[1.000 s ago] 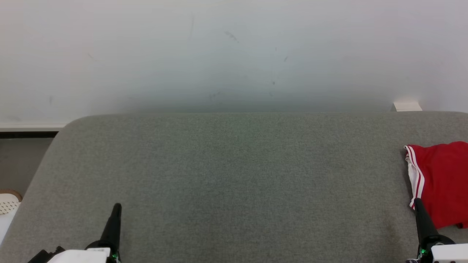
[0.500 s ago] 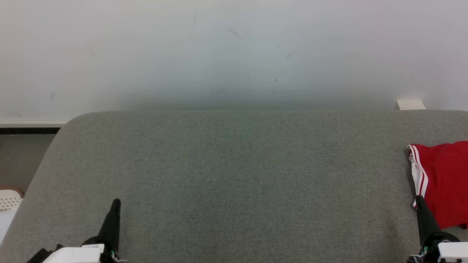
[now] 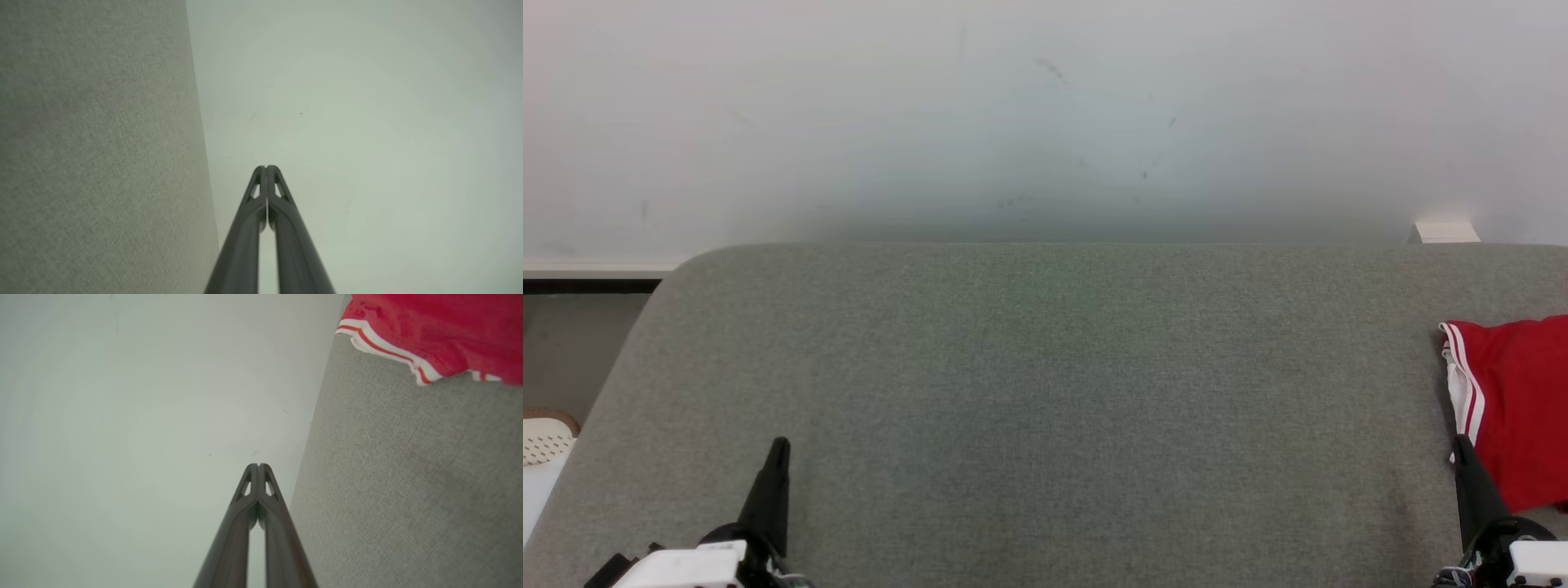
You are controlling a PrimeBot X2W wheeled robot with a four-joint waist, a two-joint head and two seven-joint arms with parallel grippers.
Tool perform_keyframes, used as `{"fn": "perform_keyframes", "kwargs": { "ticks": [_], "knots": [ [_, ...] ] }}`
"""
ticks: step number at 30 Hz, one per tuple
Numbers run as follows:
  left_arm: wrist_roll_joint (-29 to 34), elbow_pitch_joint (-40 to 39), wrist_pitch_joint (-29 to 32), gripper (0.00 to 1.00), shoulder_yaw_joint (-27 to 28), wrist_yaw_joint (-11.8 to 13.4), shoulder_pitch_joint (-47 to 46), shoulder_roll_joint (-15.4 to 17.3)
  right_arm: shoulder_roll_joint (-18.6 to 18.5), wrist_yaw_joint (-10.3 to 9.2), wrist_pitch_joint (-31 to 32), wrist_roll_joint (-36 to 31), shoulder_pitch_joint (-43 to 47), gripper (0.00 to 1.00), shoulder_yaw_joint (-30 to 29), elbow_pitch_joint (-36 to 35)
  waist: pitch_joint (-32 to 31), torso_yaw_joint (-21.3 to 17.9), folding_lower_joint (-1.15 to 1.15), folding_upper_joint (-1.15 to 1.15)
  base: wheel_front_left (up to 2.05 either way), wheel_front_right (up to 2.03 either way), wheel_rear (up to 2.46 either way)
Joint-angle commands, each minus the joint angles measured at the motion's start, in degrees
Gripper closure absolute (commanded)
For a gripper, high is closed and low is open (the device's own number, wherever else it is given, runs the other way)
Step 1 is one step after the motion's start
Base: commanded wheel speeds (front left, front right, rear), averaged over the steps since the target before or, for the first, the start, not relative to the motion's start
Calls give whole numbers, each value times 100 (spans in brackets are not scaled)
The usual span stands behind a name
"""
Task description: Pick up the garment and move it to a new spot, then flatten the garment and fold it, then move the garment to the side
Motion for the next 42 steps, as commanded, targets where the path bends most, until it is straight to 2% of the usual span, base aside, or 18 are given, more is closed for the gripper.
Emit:
{"fn": "perform_keyframes", "kwargs": {
  "ticks": [1,42],
  "knots": [
    [-70,-18,24,100,13,-39,-45,38,-4,0,23,5,-72,100,-25,-32,0,0,0,0,0,0,0],
    [-69,-19,23,100,11,-39,-43,38,-4,0,18,10,-71,100,-19,-31,0,0,0,0,0,0,0]
  ]
}}
